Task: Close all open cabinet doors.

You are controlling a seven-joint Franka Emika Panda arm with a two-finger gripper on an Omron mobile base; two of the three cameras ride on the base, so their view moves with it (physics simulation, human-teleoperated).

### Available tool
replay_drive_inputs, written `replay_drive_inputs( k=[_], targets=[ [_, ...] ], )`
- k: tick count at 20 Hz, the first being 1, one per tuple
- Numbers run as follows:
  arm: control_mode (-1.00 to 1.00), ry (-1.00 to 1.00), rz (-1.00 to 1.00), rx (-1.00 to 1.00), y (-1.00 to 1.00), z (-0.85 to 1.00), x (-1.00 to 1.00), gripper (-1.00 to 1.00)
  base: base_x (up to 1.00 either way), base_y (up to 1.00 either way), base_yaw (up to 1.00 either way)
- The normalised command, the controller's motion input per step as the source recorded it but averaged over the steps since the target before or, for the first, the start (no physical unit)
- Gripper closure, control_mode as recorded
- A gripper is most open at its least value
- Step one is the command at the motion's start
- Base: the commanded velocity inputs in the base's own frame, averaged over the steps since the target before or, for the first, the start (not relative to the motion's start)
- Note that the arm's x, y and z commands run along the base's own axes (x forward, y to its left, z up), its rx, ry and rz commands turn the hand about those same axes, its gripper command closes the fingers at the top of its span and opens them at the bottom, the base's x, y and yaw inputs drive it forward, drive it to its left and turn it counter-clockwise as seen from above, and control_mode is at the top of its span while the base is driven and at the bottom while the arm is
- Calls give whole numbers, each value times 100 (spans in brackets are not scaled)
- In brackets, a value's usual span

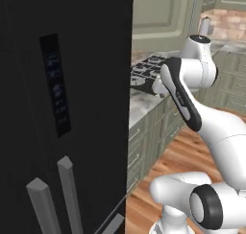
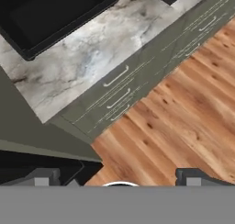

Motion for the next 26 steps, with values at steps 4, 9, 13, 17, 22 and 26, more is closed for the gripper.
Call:
replay_drive_inputs(
  k=[4, 9, 13, 17, 22, 26],
  targets=[
    [100, 0, 0, 0, 0, 0, 0, -100, 0, -52, 40],
    [100, 0, 0, 0, 0, 0, 0, -100, 3, -54, 38],
    [100, 0, 0, 0, 0, 0, 0, -100, 7, -53, 34],
    [100, 0, 0, 0, 0, 0, 0, -100, 9, -53, 32],
    [100, 0, 0, 0, 0, 0, 0, -100, 12, -48, 29],
    [100, 0, 0, 0, 0, 0, 0, -100, 14, -45, 27]
  ],
)
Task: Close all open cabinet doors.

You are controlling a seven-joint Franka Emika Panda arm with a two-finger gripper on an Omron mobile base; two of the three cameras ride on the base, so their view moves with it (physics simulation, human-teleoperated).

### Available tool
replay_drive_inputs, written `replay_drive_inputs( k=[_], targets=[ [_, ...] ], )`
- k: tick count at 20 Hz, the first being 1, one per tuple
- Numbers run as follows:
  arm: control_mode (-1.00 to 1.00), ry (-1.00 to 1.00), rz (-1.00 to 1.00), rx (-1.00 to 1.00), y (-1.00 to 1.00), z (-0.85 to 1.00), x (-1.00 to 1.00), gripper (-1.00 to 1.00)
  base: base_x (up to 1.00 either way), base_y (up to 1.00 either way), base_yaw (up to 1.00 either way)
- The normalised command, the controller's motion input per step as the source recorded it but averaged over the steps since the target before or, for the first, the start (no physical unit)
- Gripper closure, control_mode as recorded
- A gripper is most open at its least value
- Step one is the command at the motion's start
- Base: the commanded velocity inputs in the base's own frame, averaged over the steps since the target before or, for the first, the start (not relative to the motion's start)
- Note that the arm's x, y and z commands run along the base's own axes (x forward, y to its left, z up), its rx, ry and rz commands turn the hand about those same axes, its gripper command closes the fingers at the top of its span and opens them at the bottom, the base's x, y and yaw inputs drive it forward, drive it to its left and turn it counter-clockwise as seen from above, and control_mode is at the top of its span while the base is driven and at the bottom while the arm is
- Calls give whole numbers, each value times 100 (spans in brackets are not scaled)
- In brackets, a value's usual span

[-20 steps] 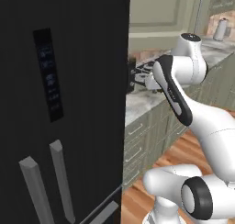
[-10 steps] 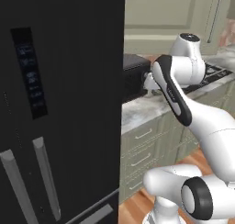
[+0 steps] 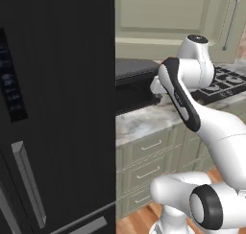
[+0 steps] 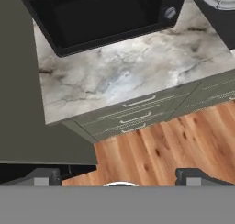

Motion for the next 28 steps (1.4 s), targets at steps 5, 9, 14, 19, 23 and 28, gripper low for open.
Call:
replay_drive_inputs(
  k=[5, 9, 14, 19, 23, 28],
  targets=[
    [100, 0, 0, 0, 0, 0, 0, -100, 23, -41, 25],
    [100, 0, 0, 0, 0, 0, 0, -100, 26, -35, 23],
    [100, 0, 0, 0, 0, 0, 0, -100, 31, -26, 22],
    [100, 0, 0, 0, 0, 0, 0, -100, 38, -22, 20],
    [100, 0, 0, 0, 0, 0, 0, -100, 45, -25, 18],
    [100, 0, 0, 0, 0, 0, 0, -100, 39, -24, 17]
  ],
)
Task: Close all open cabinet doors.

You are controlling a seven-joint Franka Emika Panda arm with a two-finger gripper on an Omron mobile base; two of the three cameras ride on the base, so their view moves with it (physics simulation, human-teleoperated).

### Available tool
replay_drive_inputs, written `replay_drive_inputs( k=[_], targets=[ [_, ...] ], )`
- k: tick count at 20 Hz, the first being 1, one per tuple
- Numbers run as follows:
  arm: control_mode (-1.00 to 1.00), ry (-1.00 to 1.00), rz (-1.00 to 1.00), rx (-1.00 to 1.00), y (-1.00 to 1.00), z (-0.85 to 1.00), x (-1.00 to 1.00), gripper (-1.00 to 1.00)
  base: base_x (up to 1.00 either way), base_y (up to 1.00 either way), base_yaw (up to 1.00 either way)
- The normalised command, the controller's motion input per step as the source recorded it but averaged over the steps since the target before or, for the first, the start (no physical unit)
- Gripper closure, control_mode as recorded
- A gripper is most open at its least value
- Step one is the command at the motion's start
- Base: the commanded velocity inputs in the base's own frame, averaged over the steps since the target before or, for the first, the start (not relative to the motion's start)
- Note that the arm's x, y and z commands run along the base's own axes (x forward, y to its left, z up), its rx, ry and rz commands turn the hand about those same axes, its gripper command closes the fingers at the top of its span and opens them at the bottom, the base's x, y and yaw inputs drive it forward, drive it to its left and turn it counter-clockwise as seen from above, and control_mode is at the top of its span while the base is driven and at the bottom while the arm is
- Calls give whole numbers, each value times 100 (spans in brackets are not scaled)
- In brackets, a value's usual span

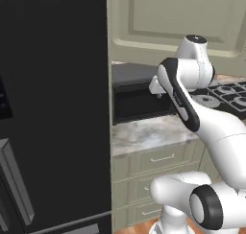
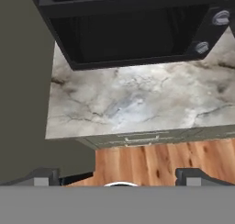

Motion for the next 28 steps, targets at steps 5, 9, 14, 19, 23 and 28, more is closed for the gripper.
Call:
replay_drive_inputs(
  k=[5, 9, 14, 19, 23, 28],
  targets=[
    [100, 0, 0, 0, 0, 0, 0, -100, 37, -25, 17],
    [100, 0, 0, 0, 0, 0, 0, -100, 42, -29, 16],
    [100, 0, 0, 0, 0, 0, 0, -100, 37, -32, 15],
    [100, 0, 0, 0, 0, 0, 0, -100, 31, -31, 15],
    [100, 0, 0, 0, 0, 0, 0, -100, 29, -30, 15],
    [100, 0, 0, 0, 0, 0, 0, -100, 33, -10, 11]
  ],
)
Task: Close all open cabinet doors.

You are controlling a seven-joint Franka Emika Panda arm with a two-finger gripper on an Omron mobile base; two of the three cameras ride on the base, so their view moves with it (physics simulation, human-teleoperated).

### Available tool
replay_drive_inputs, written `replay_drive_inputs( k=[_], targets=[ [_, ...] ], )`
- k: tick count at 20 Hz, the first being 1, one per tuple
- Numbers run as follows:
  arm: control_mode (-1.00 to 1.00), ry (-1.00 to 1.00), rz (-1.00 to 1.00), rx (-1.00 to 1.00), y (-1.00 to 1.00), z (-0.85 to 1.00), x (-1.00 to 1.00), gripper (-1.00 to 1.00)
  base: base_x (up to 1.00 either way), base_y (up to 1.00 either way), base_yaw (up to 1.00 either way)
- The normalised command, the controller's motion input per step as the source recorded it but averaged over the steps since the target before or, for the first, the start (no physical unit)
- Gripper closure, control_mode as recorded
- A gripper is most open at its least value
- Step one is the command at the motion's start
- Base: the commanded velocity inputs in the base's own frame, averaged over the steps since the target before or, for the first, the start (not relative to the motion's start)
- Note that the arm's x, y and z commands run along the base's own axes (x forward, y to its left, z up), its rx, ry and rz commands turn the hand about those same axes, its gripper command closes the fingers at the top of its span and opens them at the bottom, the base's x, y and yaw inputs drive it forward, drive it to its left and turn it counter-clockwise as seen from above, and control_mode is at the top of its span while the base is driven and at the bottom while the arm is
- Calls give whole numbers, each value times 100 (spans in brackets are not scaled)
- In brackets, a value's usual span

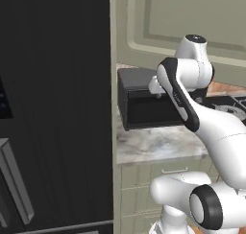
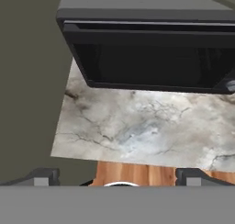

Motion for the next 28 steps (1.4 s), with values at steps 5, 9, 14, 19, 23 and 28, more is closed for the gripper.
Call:
replay_drive_inputs(
  k=[5, 9, 14, 19, 23, 28],
  targets=[
    [100, 0, 0, 0, 0, 0, 0, -100, 24, 0, 6],
    [100, 0, 0, 0, 0, 0, 0, -100, 0, 0, 0],
    [-100, -11, 0, -3, 0, 0, -1, -100, 0, 0, 0],
    [-100, -30, 0, -13, -1, 16, -8, -100, 0, 0, 0],
    [-100, -39, 0, -17, -13, 31, -21, -100, 0, 0, 0],
    [-100, -32, -1, -14, -35, 42, -19, -100, 0, 0, 0]
  ],
)
